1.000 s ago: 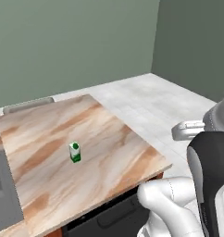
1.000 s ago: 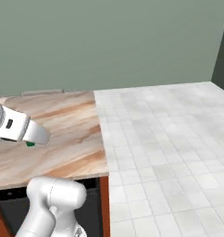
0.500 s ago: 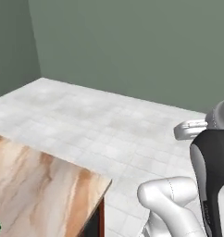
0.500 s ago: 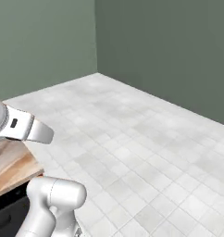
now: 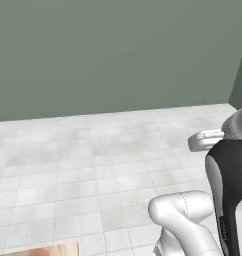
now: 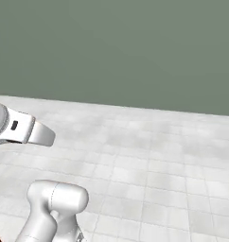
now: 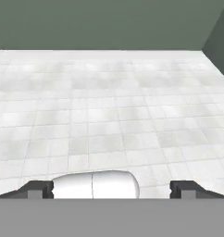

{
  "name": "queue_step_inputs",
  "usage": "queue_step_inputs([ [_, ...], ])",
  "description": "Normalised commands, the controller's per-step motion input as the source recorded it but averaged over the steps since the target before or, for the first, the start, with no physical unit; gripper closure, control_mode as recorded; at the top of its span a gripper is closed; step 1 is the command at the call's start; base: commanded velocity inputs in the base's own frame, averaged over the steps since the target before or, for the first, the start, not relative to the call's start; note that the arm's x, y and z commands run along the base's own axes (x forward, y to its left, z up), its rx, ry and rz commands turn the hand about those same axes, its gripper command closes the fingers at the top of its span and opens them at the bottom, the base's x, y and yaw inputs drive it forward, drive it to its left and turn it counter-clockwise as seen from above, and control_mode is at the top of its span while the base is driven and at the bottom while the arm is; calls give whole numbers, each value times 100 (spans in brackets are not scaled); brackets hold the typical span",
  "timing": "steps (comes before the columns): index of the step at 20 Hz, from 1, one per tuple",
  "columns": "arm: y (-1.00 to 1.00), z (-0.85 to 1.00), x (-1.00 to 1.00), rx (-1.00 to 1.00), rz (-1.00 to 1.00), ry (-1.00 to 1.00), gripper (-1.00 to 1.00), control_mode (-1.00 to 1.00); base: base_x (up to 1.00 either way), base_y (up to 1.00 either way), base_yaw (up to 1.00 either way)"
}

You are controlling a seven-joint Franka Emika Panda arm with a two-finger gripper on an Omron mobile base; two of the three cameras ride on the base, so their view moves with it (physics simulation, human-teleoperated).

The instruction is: Move the drinks to the dining counter.

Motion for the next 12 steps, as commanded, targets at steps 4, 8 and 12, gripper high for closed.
queue_step_inputs([
  [4, 0, 0, 0, 0, 0, 0, -100, 100, 0, 0, -97],
  [8, 0, 0, 0, 0, 0, 0, -100, 100, 0, -3, -96],
  [12, 0, 0, 0, 0, 0, 0, -100, 100, 0, -11, -95],
])
